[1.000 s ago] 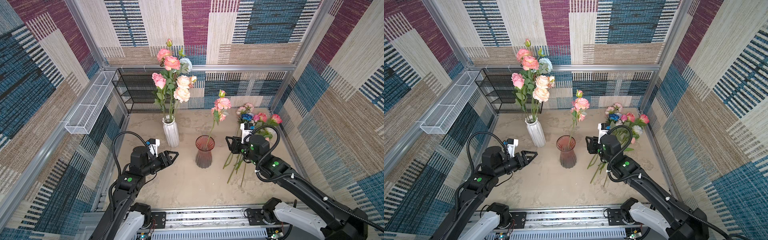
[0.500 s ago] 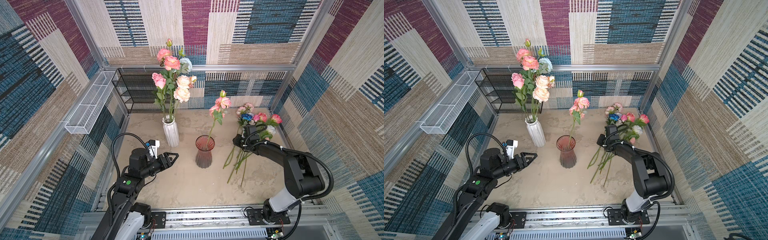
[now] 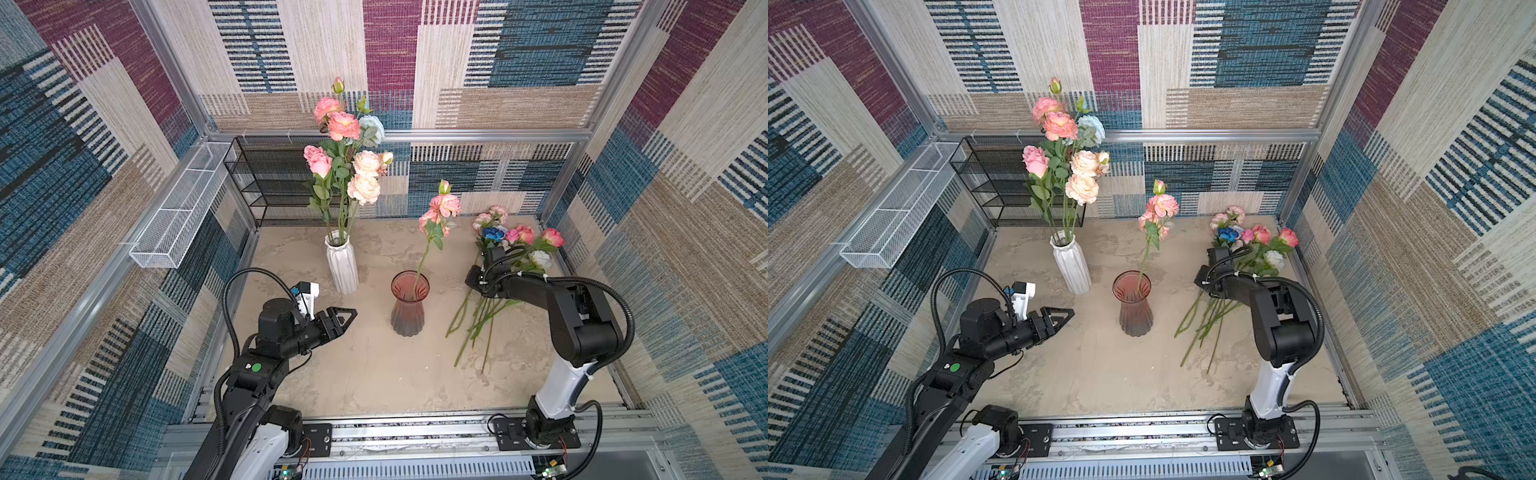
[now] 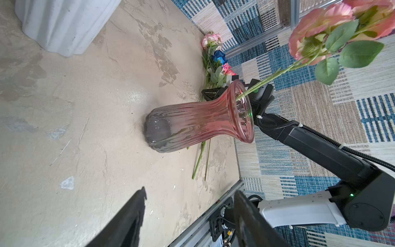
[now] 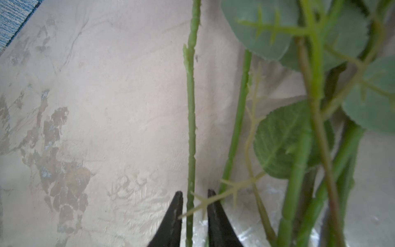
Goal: Arrange the flowers into the vase
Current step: 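Grasp a long pink rose stem from the pile and lift it with the right gripper, then pass the pink rose stem from the right gripper to the left gripper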
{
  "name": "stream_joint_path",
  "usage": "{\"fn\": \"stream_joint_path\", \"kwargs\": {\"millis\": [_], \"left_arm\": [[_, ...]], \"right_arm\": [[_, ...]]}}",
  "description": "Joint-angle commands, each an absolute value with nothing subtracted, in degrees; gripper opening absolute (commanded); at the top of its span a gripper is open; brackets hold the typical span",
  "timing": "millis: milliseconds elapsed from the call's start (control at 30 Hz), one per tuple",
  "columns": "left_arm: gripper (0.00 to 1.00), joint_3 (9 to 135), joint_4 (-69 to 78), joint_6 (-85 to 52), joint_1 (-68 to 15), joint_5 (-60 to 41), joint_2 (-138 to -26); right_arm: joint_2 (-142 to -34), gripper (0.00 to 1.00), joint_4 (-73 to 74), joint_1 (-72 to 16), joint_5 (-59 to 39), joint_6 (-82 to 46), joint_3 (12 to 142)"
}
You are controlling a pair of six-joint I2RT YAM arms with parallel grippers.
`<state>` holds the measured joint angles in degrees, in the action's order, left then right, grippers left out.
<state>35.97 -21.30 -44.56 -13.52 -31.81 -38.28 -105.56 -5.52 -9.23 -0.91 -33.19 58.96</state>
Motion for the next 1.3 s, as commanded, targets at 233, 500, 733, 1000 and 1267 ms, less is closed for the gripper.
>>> {"fn": "stream_joint_path", "kwargs": {"millis": [233,500,733,1000,1267], "left_arm": [[0.68,37.09,-20.99,-42.80,-13.49,-34.12,-37.89],[0.69,38.84,-20.24,-43.12,-13.45,-35.43,-36.82],[0.69,40.40,-16.69,-44.86,-13.46,-37.83,-36.04],[0.70,44.37,-11.03,-47.17,-13.51,-41.60,-35.28],[0.71,51.04,-6.04,-48.30,-13.48,-45.32,-36.57]], "right_arm": [[-99.13,0.01,0.69,-9.23,-3.70,-29.92,55.75],[-77.93,0.00,7.29,-9.48,-7.24,-30.34,45.59],[-57.31,0.00,12.22,-9.97,-11.27,-31.38,38.98],[-41.78,0.00,17.84,-10.64,-27.93,-32.65,38.59],[-45.92,0.00,6.04,-33.12,-22.62,-19.96,52.21]]}}
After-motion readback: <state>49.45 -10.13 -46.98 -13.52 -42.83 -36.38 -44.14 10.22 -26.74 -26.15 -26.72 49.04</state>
